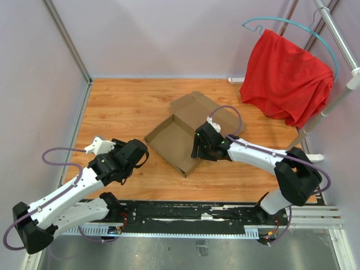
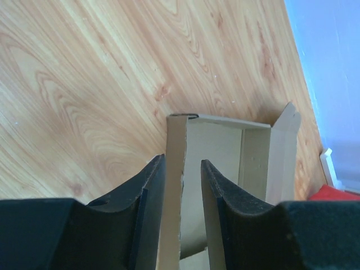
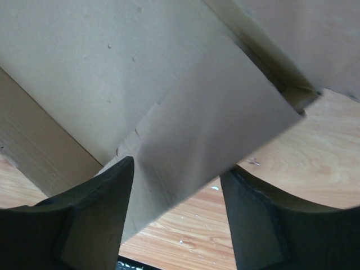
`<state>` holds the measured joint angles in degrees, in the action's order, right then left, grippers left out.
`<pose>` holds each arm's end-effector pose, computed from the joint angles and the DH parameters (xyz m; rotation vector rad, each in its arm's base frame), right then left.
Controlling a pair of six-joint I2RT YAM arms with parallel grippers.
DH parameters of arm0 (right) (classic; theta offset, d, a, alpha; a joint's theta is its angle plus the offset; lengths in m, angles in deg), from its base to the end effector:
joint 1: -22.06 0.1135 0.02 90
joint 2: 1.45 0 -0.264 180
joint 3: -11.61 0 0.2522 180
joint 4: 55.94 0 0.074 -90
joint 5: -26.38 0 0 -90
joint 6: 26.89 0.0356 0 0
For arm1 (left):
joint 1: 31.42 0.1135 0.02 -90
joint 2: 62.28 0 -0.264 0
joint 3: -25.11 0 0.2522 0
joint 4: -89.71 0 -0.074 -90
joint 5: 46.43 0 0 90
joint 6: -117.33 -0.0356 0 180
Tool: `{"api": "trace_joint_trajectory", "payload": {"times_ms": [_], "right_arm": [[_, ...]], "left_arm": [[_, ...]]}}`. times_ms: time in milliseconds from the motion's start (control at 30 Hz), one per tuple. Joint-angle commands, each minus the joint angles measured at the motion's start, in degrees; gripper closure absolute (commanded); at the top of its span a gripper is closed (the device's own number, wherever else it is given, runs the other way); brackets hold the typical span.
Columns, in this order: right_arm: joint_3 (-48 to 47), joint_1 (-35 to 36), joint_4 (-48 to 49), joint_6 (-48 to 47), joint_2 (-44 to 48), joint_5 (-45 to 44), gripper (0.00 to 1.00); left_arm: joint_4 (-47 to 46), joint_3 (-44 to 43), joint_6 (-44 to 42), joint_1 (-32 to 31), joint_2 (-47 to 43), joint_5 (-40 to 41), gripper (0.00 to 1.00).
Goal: Fold the paper box
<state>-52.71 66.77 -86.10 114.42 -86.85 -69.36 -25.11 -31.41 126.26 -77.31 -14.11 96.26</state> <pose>0.2176 0.2104 0.2006 0.1921 2.5494 0.5826 0.1218 -0.0849 0.2668 -1.2107 1.7348 -0.2810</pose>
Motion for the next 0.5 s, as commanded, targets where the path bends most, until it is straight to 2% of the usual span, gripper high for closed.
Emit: {"api": "trace_joint_trajectory", "payload": {"times_ms": [0, 33, 100, 167, 267, 367, 467], "right_arm": [[-5.31, 2.21, -1.79, -0.72, -4.81, 0.21, 0.40], [-6.54, 2.38, -3.33, -2.03, -5.88, -0.35, 0.45], [-9.10, 2.55, -7.01, -4.93, -7.91, -2.41, 0.66], [-11.16, 2.53, -9.75, -9.48, -9.55, -4.48, 0.76], [-15.14, 2.57, -16.23, -18.58, -12.21, -9.90, 0.80], [-18.86, 2.55, -23.58, -25.88, -14.89, -18.18, 0.81], [-20.72, 2.43, -27.28, -30.69, -16.35, -23.08, 0.76]], "left_arm": [[2.04, -1.19, -2.23, -0.43, -0.70, 6.37, 0.63], [1.65, -1.20, -2.90, -0.43, -0.65, 6.39, 0.63], [-0.13, -1.25, -5.81, -0.43, -0.41, 6.30, 0.63], [-3.19, -1.15, -10.77, -0.43, 0.10, 6.13, 0.63], [-7.38, -1.21, -19.49, -0.43, 1.89, 5.58, 0.64], [-8.51, -1.63, -23.42, -0.43, 4.26, 4.30, 0.65], [-12.26, -0.79, -28.90, -0.43, 5.95, 1.87, 0.66]]}}
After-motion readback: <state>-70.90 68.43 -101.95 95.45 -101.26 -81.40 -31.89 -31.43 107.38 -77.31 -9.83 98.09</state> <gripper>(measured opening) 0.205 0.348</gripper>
